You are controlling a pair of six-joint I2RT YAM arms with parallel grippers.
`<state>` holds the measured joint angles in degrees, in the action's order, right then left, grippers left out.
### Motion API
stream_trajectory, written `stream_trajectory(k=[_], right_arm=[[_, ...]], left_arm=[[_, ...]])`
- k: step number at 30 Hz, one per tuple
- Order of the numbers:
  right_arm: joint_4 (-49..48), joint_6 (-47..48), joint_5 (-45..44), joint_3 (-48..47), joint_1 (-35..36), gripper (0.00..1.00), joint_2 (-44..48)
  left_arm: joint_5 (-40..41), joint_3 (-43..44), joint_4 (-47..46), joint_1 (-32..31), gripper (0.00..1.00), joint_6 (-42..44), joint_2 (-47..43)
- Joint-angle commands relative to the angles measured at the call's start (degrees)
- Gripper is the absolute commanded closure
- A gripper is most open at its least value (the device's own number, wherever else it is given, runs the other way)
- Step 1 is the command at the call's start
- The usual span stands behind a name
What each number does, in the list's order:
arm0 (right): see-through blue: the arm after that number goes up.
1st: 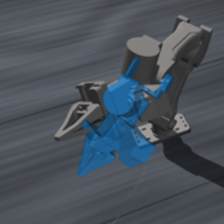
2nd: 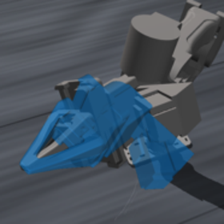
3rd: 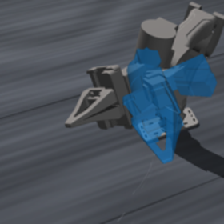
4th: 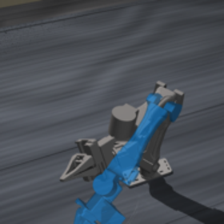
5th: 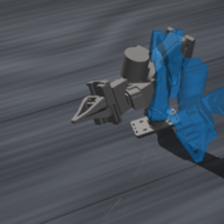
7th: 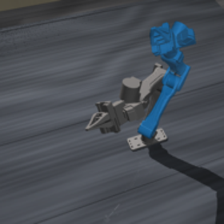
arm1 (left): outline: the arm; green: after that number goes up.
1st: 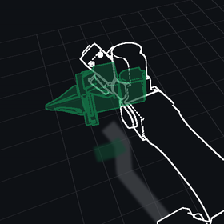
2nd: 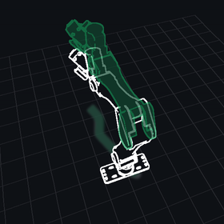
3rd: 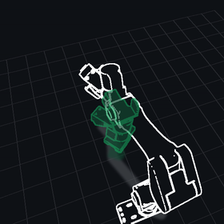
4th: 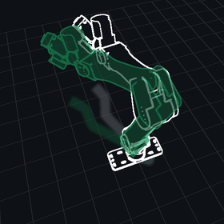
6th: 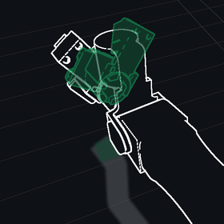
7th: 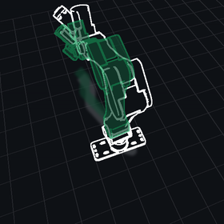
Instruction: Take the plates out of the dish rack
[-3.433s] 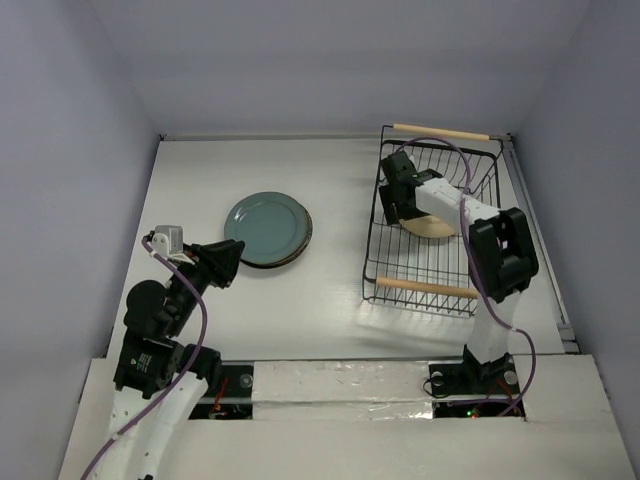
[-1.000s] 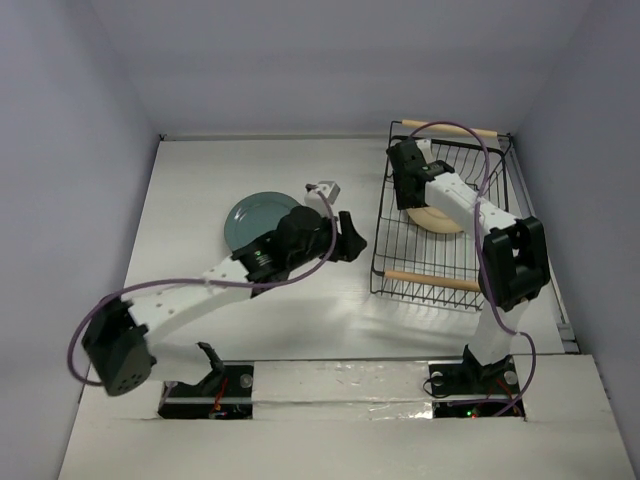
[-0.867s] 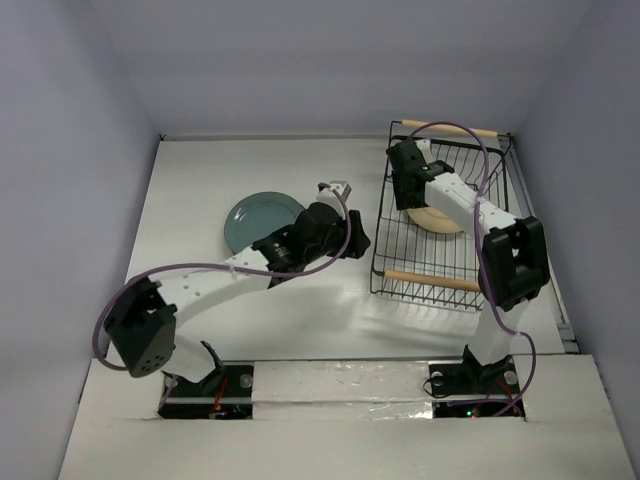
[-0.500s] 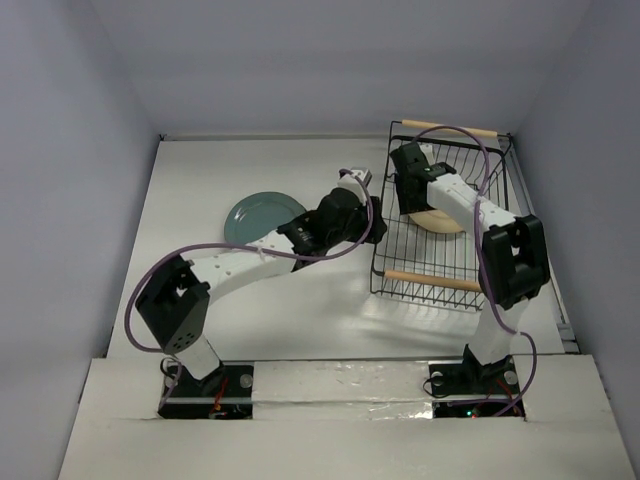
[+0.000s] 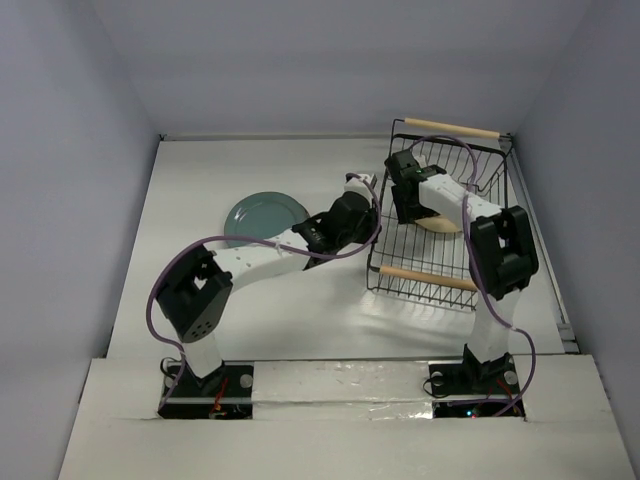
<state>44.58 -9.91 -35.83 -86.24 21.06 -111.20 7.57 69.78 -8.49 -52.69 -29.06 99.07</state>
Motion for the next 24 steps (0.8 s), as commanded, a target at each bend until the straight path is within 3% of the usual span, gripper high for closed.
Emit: stream_trajectory(k=[1, 6, 13, 21, 24], right_arm=[[1.6, 1.1, -2.2, -3.5, -0.1, 0.07, -0.7], [1.3, 2.8, -0.1, -3.6, -0.1, 0.07, -2.1], [1.0, 4.5, 4.4, -2.5, -0.1, 0.06, -2.7], [2.1, 5.6, 2.8, -4.5, -0.7, 0.04, -4.4], [3.4, 3.7, -4.1, -5.5, -0.7, 0.04, -6.1]], left_arm=[[-0.7, 0.8, -1.7, 0.1, 1.0, 1.4, 1.0], [0.0, -5.7, -6.3, -0.4, 1.0, -0.6, -3.0], [-0.9, -6.9, -7.1, -0.4, 1.0, -1.3, -3.9], [-1.1, -9.8, -9.4, -0.4, 1.0, -2.6, -6.3], [-0.5, -10.4, -9.3, -0.4, 1.0, -2.6, -6.9]])
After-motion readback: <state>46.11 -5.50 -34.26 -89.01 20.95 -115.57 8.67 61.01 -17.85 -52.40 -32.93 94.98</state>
